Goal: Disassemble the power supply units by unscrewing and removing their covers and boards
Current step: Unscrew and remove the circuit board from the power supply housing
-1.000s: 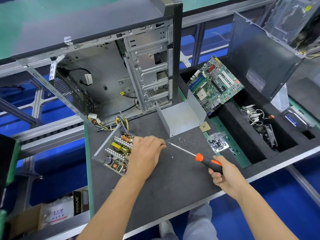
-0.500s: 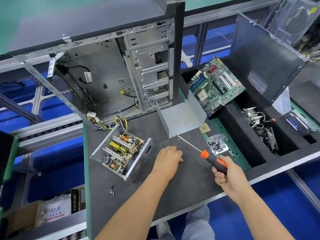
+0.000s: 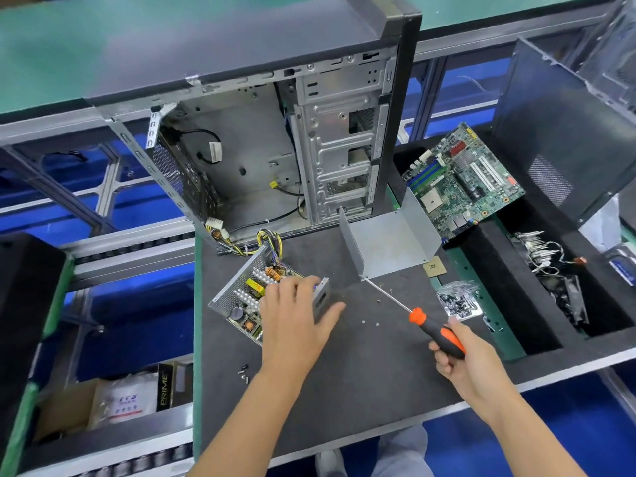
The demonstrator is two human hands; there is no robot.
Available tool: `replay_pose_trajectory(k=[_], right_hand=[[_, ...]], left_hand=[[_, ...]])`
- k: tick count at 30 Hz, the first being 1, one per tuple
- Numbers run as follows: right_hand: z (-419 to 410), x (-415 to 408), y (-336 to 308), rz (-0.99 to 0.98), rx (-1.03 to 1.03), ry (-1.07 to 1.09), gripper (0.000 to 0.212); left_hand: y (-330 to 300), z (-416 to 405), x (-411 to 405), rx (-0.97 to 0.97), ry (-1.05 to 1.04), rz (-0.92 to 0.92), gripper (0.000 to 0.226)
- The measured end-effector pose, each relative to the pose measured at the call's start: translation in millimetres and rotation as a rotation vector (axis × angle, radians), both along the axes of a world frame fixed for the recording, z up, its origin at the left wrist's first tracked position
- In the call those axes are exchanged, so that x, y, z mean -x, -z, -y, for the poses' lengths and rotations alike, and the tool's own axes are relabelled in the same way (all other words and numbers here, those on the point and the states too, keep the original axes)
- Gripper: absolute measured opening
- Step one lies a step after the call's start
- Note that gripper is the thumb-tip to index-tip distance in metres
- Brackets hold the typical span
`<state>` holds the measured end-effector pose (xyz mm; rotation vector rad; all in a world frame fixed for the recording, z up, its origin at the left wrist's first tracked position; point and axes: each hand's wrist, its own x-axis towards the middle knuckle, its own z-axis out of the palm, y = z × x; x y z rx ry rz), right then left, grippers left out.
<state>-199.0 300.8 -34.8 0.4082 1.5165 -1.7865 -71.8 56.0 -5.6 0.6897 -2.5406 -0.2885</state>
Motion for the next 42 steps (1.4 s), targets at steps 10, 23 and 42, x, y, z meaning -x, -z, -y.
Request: replay_pose_trajectory(k=[10,23,42], right_hand=[[30.2,-30.3,12.4,-0.555,-0.392,-0.154,0.011],[29.3,-39.5,24.2,-1.136,-0.927,-0.389,0.026],[172.7,-28.0,14.5,-1.307,-0.48,-1.059,0.02]], left_hand=[[5.0,20.9,-25.2,0.064,0.03,0.29,0.043],[10.0,82.2,-68.8,-0.021,0.347,0.265,0.045],[15.8,85.7,-67.0,-0.164,0.216,0.497,0.048]])
